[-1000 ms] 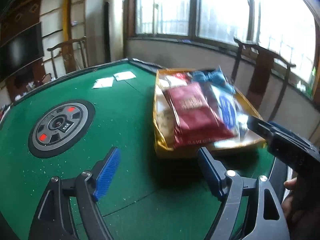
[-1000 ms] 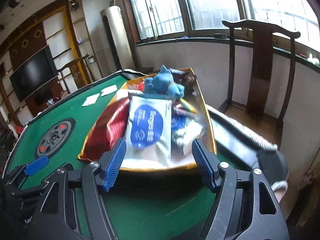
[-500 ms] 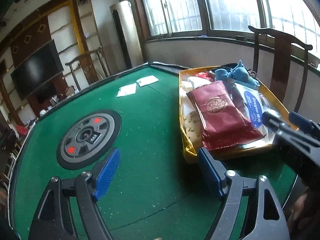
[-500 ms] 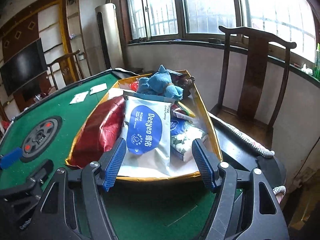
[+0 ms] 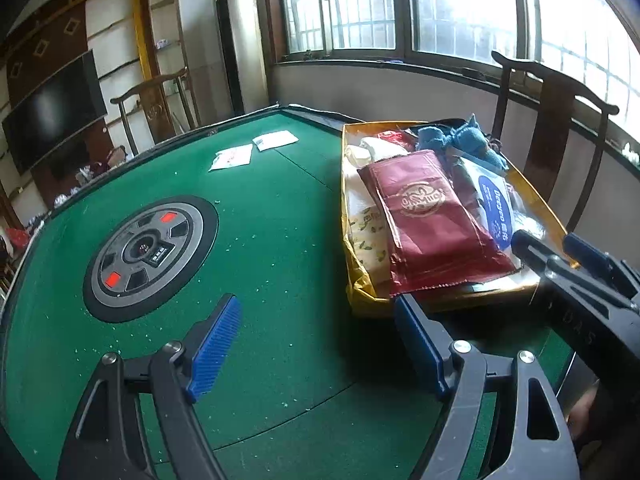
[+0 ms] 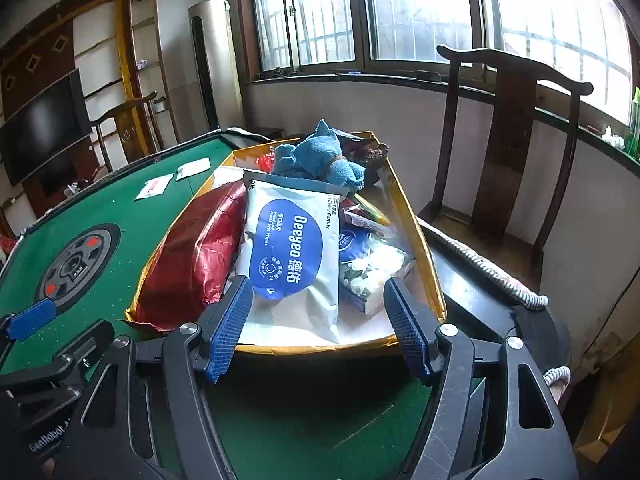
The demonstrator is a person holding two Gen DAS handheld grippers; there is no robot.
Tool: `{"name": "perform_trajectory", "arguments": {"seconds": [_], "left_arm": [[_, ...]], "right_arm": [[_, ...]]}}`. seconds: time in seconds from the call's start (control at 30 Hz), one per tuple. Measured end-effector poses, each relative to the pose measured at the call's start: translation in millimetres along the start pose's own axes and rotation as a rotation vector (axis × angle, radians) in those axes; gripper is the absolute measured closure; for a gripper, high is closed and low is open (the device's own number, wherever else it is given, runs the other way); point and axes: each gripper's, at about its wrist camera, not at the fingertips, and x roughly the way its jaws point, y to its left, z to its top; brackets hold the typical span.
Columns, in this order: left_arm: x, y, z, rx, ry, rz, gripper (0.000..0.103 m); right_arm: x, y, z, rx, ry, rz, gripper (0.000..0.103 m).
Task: Organize soft objects
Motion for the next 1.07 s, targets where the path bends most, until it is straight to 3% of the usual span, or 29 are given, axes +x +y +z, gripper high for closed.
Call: {"name": "perform_trajectory", "arguments": {"seconds": [0.7, 0.9, 1.07], "left_arm": [[-2.1, -5.8, -1.4, 0.050, 0.002, 0.022, 0.023], [1.1, -2.4, -1.1, 0.025, 0.039, 0.005, 0.023], [-2.1, -1.7, -1.9, 0.022, 0.014, 0.046, 0.023]], "right_arm": [[-0.9, 4.9, -0.9, -0.014, 0.002, 0.002, 0.034], [-0.9, 4.4, -1.4, -0.013, 0.004, 0.004, 0.034], [0.0, 4.2, -1.5, -0.011, 0.006, 0.007, 0.034]]}}
